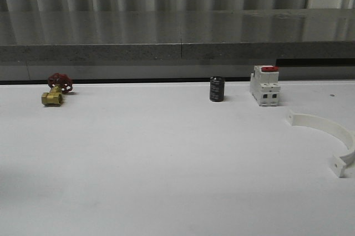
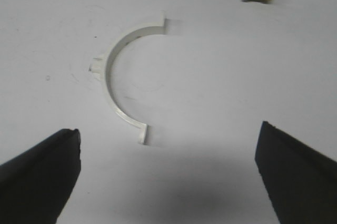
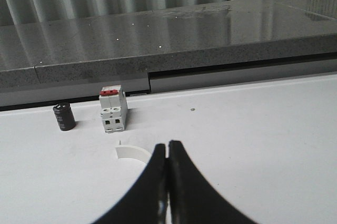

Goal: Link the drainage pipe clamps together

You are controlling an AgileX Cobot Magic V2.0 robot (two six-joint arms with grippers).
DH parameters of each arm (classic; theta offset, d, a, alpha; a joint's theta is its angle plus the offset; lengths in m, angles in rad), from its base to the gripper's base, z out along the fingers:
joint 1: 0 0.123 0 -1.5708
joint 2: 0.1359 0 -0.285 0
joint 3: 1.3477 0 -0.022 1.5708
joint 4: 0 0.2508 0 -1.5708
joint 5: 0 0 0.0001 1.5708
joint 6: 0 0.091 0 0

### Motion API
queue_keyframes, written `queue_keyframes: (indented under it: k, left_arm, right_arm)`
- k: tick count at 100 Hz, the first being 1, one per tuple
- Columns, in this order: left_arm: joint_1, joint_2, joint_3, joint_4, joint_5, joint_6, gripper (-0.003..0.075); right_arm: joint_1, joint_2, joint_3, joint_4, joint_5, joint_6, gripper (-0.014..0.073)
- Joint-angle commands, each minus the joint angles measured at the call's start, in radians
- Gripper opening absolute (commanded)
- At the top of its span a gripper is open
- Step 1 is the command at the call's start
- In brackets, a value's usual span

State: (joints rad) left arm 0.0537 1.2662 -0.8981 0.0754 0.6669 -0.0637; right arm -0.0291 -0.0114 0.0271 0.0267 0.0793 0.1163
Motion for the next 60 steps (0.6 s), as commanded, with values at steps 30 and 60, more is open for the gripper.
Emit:
queue_keyframes:
  k: [30,60]
  left_arm:
    - [0.175,0.388,-0.334,-0.125,0.132,0.228,0.0654]
    - [0.213,0.577,-0.396,-0.125,0.078,0.309,0.0654]
  right_arm:
    - [-0.004,-0.018,-0.016,-0.011,-0.088,-0.003,-0.0068]
    - [-0.004,-0.018,-0.016,-0.011,-0.088,-0.003,-0.0068]
